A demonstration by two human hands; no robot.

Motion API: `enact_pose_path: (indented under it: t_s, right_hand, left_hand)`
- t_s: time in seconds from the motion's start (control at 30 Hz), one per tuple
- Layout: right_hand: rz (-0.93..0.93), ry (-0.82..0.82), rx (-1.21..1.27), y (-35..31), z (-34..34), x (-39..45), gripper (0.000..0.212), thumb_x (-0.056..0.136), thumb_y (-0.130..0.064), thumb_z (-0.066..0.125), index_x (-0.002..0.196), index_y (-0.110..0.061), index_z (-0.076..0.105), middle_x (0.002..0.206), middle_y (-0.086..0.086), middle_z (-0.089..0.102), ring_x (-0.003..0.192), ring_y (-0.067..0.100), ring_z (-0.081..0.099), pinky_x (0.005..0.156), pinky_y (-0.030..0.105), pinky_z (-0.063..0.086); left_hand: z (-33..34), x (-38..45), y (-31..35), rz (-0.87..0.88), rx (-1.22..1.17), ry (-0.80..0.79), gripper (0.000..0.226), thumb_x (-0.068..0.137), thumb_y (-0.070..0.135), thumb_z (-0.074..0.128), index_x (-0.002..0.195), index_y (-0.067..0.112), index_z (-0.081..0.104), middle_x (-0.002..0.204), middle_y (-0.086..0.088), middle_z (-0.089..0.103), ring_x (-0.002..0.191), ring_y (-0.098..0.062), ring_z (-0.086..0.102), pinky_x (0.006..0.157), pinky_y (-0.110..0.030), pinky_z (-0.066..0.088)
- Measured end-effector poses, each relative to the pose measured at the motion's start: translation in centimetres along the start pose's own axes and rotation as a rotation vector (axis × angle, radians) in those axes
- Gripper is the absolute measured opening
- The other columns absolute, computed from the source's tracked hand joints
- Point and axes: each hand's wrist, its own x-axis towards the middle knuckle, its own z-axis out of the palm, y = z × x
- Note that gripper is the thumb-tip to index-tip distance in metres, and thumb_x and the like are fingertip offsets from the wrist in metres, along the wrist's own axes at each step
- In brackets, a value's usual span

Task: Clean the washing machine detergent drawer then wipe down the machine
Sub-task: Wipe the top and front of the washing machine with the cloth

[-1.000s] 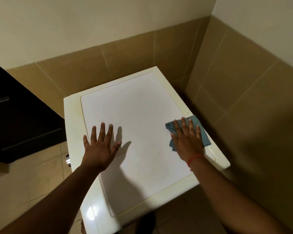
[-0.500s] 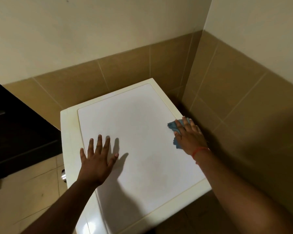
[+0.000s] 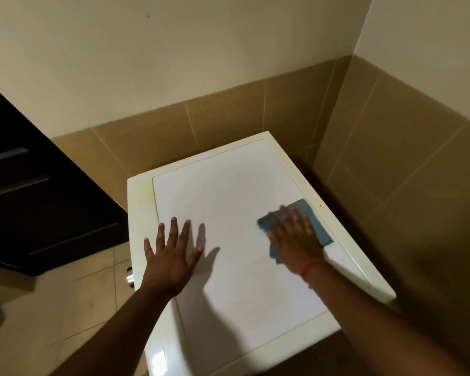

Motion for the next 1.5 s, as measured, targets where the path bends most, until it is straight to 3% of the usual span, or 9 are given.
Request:
enact_pose_path:
  t_s: [0.1, 0.23, 0.37, 0.5, 0.67, 0.8, 0.93, 1.1, 1.5]
  right_hand:
    - [-0.199, 0.072, 0.013, -0.5, 0.2, -0.9, 0.054, 0.102, -0.048, 0.019, 0.152, -0.028, 0.029, 0.16, 0.002, 0.027, 0.147, 0.027, 0.024, 0.117, 0.045, 0.014]
    - [0.075, 0.108, 0.125, -3.1, 0.0, 0.0, 0.055, 0.099, -0.043, 0.024, 0.15, -0.025, 0.036, 0.157, 0.006, 0.033, 0.145, 0.032, 0.027, 0.116, 0.05, 0.018]
    - [-0.226, 0.081, 0.119, -5.4, 0.5, -2.4, 0.053, 0.102, -0.045, 0.024, 0.151, -0.029, 0.034, 0.159, 0.0, 0.029, 0.147, 0.025, 0.024, 0.116, 0.048, 0.02]
    - [0.053, 0.136, 0.169, -6.5, 0.4, -0.8, 0.054, 0.099, -0.043, 0.026, 0.149, -0.027, 0.038, 0.156, 0.005, 0.034, 0.145, 0.03, 0.027, 0.117, 0.049, 0.017]
    - [-0.271, 0.11, 0.142, -10.0, 0.5, -1.8, 0.052, 0.099, -0.046, 0.028, 0.148, -0.032, 0.037, 0.158, -0.001, 0.031, 0.145, 0.026, 0.028, 0.117, 0.047, 0.018]
    - [0.005, 0.108, 0.225, -12.6, -0.1, -1.2, 0.054, 0.098, -0.044, 0.026, 0.148, -0.028, 0.039, 0.157, 0.004, 0.032, 0.146, 0.031, 0.025, 0.117, 0.051, 0.018]
    - [-0.365, 0.076, 0.152, -15.1, 0.1, -3.1, 0.052, 0.099, -0.046, 0.027, 0.149, -0.031, 0.035, 0.159, 0.0, 0.028, 0.147, 0.026, 0.024, 0.117, 0.048, 0.018]
    - [-0.032, 0.075, 0.197, -18.2, -0.2, -1.5, 0.054, 0.099, -0.045, 0.025, 0.15, -0.03, 0.034, 0.159, 0.003, 0.03, 0.147, 0.029, 0.022, 0.117, 0.05, 0.017]
    - [-0.15, 0.021, 0.209, -29.7, -1.5, -4.1, 0.056, 0.101, -0.045, 0.023, 0.154, -0.027, 0.023, 0.163, 0.005, 0.016, 0.15, 0.028, 0.009, 0.118, 0.052, 0.017]
  left_hand:
    - [-0.5, 0.0, 0.1, -0.006, -0.009, 0.006, 0.071, 0.092, 0.07, 0.007, 0.152, 0.039, -0.014, 0.16, 0.005, -0.025, 0.146, -0.023, -0.025, 0.118, -0.056, -0.008]
    - [-1.2, -0.2, -0.1, -0.016, 0.001, 0.003, 0.071, 0.093, 0.069, 0.007, 0.152, 0.039, -0.016, 0.159, 0.006, -0.027, 0.146, -0.023, -0.027, 0.118, -0.055, -0.009]
    - [-1.3, -0.8, -0.7, -0.028, 0.009, 0.005, 0.071, 0.092, 0.069, 0.006, 0.152, 0.038, -0.016, 0.159, 0.005, -0.026, 0.146, -0.023, -0.027, 0.119, -0.055, -0.009]
    - [-1.8, -1.1, -1.6, -0.053, 0.029, 0.001, 0.071, 0.094, 0.067, 0.009, 0.153, 0.035, -0.015, 0.159, 0.004, -0.026, 0.146, -0.023, -0.027, 0.117, -0.054, -0.011]
    - [-1.5, -1.8, -2.8, -0.059, 0.034, 0.002, 0.071, 0.093, 0.069, 0.006, 0.152, 0.036, -0.018, 0.16, 0.003, -0.025, 0.146, -0.023, -0.027, 0.117, -0.055, -0.011]
    - [-1.4, -1.8, -3.5, -0.049, 0.009, 0.0, 0.071, 0.093, 0.069, 0.007, 0.152, 0.037, -0.016, 0.16, 0.004, -0.025, 0.146, -0.023, -0.027, 0.116, -0.055, -0.011]
    - [-1.4, -1.3, -4.8, -0.065, -0.028, 0.018, 0.073, 0.09, 0.07, 0.003, 0.153, 0.036, -0.015, 0.16, 0.003, -0.024, 0.146, -0.024, -0.026, 0.117, -0.055, -0.011]
    - [-2.3, -0.1, -7.2, -0.041, -0.066, 0.022, 0.072, 0.093, 0.069, 0.004, 0.153, 0.034, -0.014, 0.159, 0.004, -0.024, 0.146, -0.024, -0.024, 0.117, -0.055, -0.011]
    - [-2.4, 0.1, -18.7, -0.108, -0.124, 0.0, 0.073, 0.092, 0.069, 0.006, 0.154, 0.034, -0.011, 0.163, 0.001, -0.016, 0.148, -0.025, -0.02, 0.117, -0.058, -0.007]
